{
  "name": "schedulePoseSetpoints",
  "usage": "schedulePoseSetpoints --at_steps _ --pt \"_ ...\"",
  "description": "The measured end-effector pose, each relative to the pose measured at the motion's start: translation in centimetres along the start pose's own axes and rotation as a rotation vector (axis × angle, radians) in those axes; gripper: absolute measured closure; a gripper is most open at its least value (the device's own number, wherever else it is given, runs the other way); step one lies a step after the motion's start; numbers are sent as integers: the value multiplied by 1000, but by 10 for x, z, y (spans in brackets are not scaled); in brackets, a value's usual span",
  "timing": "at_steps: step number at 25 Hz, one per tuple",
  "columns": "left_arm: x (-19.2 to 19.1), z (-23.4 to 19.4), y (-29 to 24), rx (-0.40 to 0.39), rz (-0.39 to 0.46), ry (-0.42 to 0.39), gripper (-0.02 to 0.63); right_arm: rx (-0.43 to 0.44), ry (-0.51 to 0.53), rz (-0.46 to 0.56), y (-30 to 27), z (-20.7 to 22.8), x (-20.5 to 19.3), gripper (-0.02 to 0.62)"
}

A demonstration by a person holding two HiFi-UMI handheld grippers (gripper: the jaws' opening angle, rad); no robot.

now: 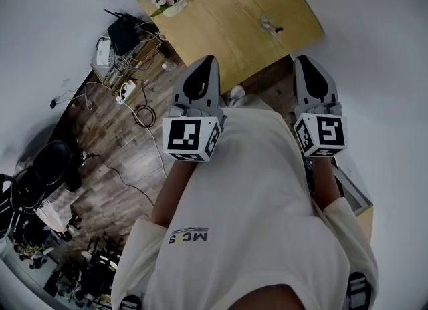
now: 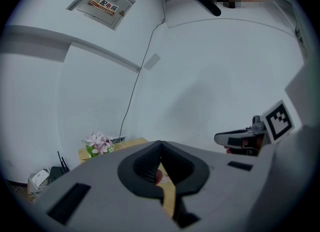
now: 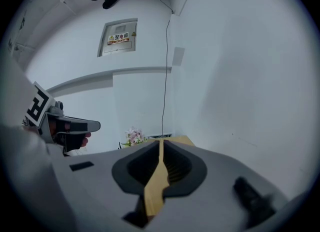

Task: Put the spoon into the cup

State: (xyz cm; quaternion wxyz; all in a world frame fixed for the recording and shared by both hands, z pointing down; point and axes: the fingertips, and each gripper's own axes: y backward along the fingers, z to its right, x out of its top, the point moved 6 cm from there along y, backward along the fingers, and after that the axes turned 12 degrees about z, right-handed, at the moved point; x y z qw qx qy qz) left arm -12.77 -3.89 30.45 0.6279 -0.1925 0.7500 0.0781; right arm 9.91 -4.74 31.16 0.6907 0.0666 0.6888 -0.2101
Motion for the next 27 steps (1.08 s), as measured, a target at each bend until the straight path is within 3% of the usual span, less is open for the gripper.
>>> schedulePoseSetpoints --at_steps 10,27 --pt "1 1 -3 -18 13 -8 595 60 17 20 -5 -7 6 552" --pt "6 12 -8 -58 -9 -18 595 46 -27 -5 1 -2 5 554"
